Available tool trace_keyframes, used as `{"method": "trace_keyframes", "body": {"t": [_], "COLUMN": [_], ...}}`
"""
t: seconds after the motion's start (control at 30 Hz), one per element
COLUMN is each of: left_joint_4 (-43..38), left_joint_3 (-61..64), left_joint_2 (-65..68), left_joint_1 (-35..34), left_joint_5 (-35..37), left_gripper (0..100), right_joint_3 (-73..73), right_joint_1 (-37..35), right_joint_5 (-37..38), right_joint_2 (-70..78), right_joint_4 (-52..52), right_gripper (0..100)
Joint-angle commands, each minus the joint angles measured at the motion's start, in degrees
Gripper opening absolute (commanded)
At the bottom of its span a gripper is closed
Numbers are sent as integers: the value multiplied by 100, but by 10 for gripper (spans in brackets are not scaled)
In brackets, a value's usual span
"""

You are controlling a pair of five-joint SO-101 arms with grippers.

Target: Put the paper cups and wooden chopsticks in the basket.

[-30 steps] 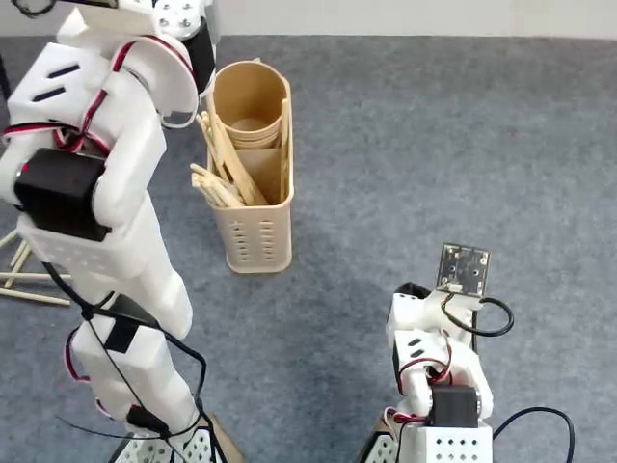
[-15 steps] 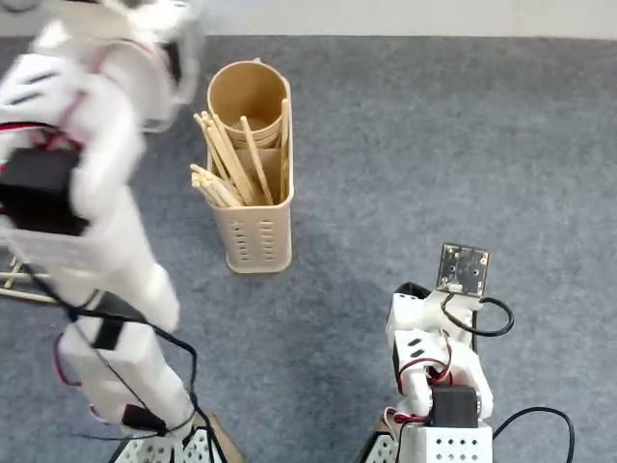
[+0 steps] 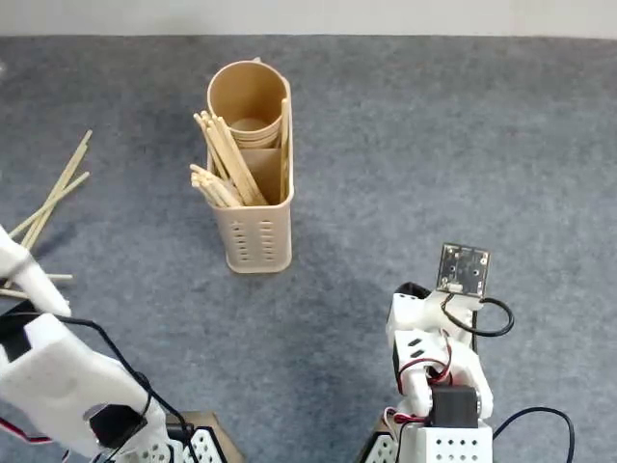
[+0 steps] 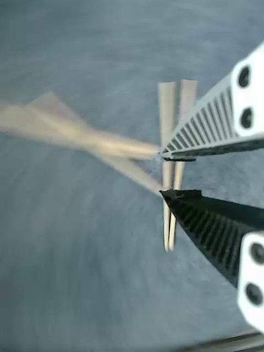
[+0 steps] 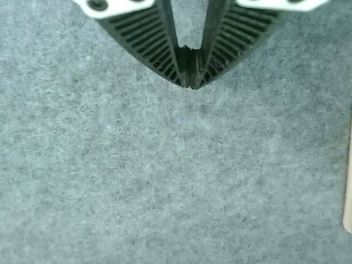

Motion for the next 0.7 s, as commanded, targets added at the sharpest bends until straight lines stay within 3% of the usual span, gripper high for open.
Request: {"method": "trace_keyframes", "body": {"t": [0.0,0.13,0.33,0.53,0.67], "left_joint_4": [-800,-1908,-3543,-4105,-4114], "left_joint_3": [1042,2141,3670,4382,4374], "left_joint_2": [4,154,207,251,259], "left_joint_1": [-426,-637,-637,-629,-620], "left_joint_5": [-1934,-3262,-4255,-5556,-5705], "left_gripper": [178,220,258,308,308], "right_joint_3": [919,919,919,919,919], "right_joint_1": [57,57,57,57,57], "right_joint_5": [53,53,53,53,53], "right_joint_2": [-4,-4,-4,-4,-4], "right_joint_4": [-13,-13,-13,-13,-13], "right_gripper": [5,5,5,5,5]}}
